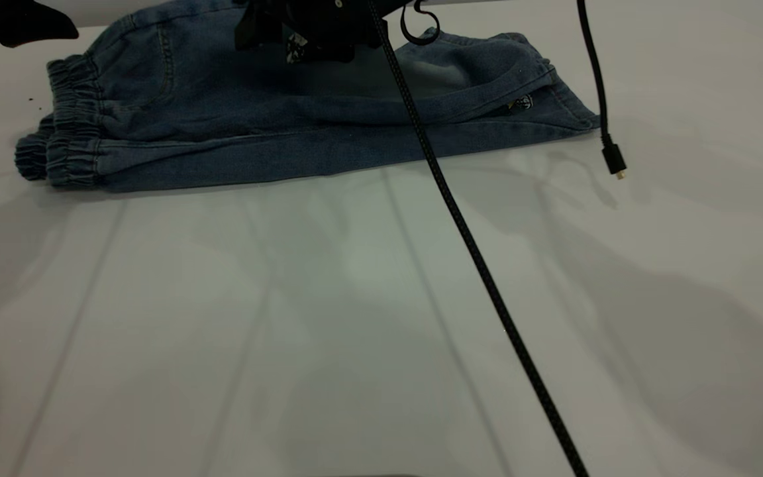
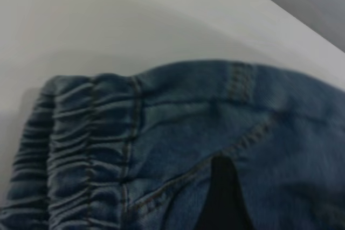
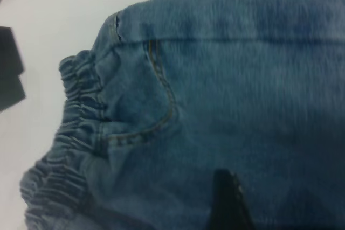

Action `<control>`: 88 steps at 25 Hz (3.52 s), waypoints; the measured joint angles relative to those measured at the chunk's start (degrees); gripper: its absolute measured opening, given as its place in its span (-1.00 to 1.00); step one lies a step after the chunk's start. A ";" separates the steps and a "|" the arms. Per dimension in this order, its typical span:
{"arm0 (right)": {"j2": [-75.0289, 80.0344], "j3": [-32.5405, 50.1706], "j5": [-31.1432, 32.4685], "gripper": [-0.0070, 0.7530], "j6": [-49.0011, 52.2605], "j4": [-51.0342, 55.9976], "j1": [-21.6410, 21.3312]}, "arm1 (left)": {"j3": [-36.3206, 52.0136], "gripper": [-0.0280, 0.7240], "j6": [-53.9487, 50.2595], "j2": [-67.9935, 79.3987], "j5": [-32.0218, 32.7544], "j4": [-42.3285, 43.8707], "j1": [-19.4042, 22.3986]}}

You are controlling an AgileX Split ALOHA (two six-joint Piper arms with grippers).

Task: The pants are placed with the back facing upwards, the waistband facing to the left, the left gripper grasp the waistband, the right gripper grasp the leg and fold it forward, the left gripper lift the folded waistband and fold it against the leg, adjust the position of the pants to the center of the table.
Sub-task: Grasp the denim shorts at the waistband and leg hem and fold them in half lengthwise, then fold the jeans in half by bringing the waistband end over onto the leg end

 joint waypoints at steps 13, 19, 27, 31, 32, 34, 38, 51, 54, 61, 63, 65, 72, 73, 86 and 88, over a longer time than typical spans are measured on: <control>-5.44 0.00 22.12 0.08 8.86 -14.85 -6.47 | 0.00 0.35 -9.60 -8.96 13.12 26.09 1.78; -7.23 -0.39 23.50 0.08 9.10 -14.93 -8.46 | 0.00 0.35 -34.35 -9.02 24.37 52.07 7.44; -7.47 -0.39 24.76 0.08 9.17 -15.08 -8.58 | 0.00 0.62 -43.89 -6.52 29.76 59.89 8.00; -7.47 -0.39 26.02 0.08 9.17 -15.02 -8.58 | 0.00 0.65 -47.26 -1.76 29.71 57.85 8.00; -7.47 -0.39 26.17 0.08 9.17 -15.02 -8.58 | 0.00 0.65 -47.53 -0.93 29.70 57.39 8.00; -7.47 -0.39 26.55 0.08 9.18 -15.08 -8.58 | 0.00 0.64 -47.74 -0.18 29.70 56.69 8.00; -7.47 -0.39 27.63 0.08 9.18 -15.07 -8.58 | 0.00 0.64 -49.68 -0.17 28.70 56.45 8.00; -7.47 -0.39 28.18 0.08 9.18 -15.18 -8.58 | -0.02 0.64 -46.72 6.91 17.97 39.75 7.30; -7.47 -0.39 28.29 0.08 9.18 -15.18 -8.58 | -0.02 0.64 -46.48 7.07 15.90 38.40 7.09; -7.47 -0.39 28.29 0.08 9.18 -15.39 -8.58 | -0.02 0.64 -47.66 7.15 16.42 38.59 7.11; -7.47 -0.39 28.29 0.08 9.18 -15.44 -8.58 | -0.02 0.64 -48.18 7.20 15.60 39.15 7.11; -7.47 -0.39 28.29 0.08 9.18 -15.45 -8.58 | -0.02 0.64 -49.08 7.33 13.88 39.28 7.07; -7.47 -0.39 28.60 0.08 9.23 -15.45 -8.58 | -0.02 0.54 -50.77 8.25 11.22 39.23 7.07; -7.47 -0.39 28.71 0.08 9.23 -15.45 -8.58 | -0.02 0.47 -50.81 8.57 11.22 39.23 7.07; -7.40 -0.39 27.23 0.08 10.24 -14.73 -8.52 | -0.02 -0.69 -42.08 4.92 9.72 39.14 6.57; -6.67 -0.39 23.72 0.08 11.64 -13.95 -8.29 | -0.02 -0.69 -39.40 1.67 9.72 39.30 5.78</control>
